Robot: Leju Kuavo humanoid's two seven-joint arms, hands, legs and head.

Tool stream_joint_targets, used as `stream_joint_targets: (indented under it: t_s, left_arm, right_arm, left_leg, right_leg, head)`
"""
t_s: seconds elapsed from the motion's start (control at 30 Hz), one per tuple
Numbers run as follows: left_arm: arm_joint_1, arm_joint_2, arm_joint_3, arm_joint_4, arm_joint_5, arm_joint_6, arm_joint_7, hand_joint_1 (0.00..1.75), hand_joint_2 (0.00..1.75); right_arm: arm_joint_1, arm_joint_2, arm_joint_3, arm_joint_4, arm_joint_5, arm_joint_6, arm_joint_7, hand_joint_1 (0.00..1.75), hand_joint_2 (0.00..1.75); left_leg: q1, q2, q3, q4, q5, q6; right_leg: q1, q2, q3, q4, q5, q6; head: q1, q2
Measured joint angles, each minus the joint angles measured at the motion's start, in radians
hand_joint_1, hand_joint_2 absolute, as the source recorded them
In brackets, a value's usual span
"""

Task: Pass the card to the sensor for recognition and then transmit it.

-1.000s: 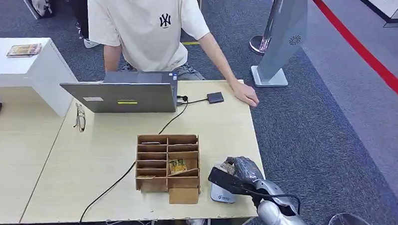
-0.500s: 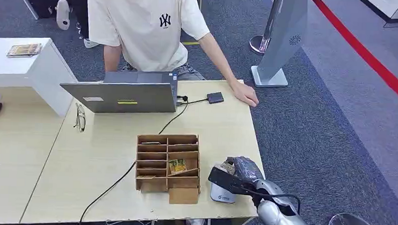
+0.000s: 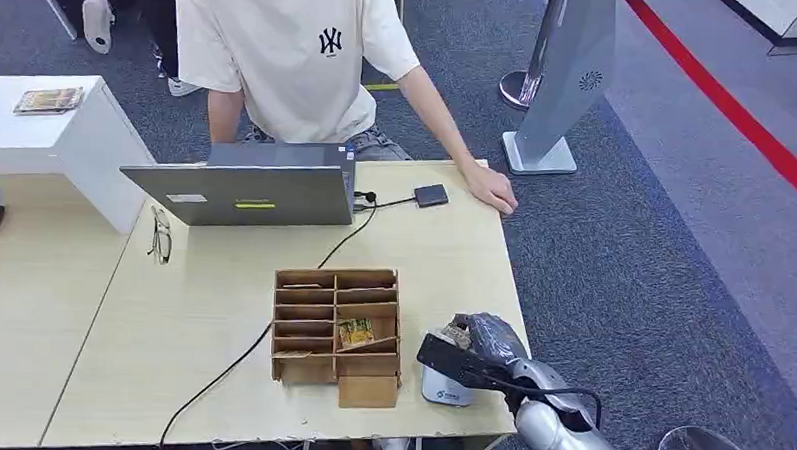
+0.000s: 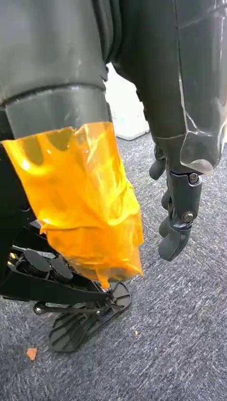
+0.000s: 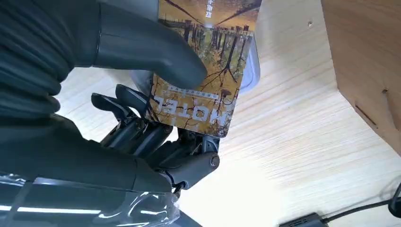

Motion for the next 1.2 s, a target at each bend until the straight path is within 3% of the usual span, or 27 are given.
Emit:
stream_joint_targets:
  t_s: [1.2]
  left_arm:
    - [0.000, -0.003, 0.000, 0.000, 0.004, 0.000, 0.006, 0.00, 0.00]
  right_arm:
    - [-0.009, 0.005, 0.000, 0.015, 0.002, 0.003, 0.000, 1.75, 1.75]
  left_leg:
    - [0.000, 0.002, 0.002, 0.000, 0.000, 0.000]
  right_leg:
    - [0.000, 0.002, 0.001, 0.000, 0.000, 0.000]
  head:
    - [0.000, 0.000]
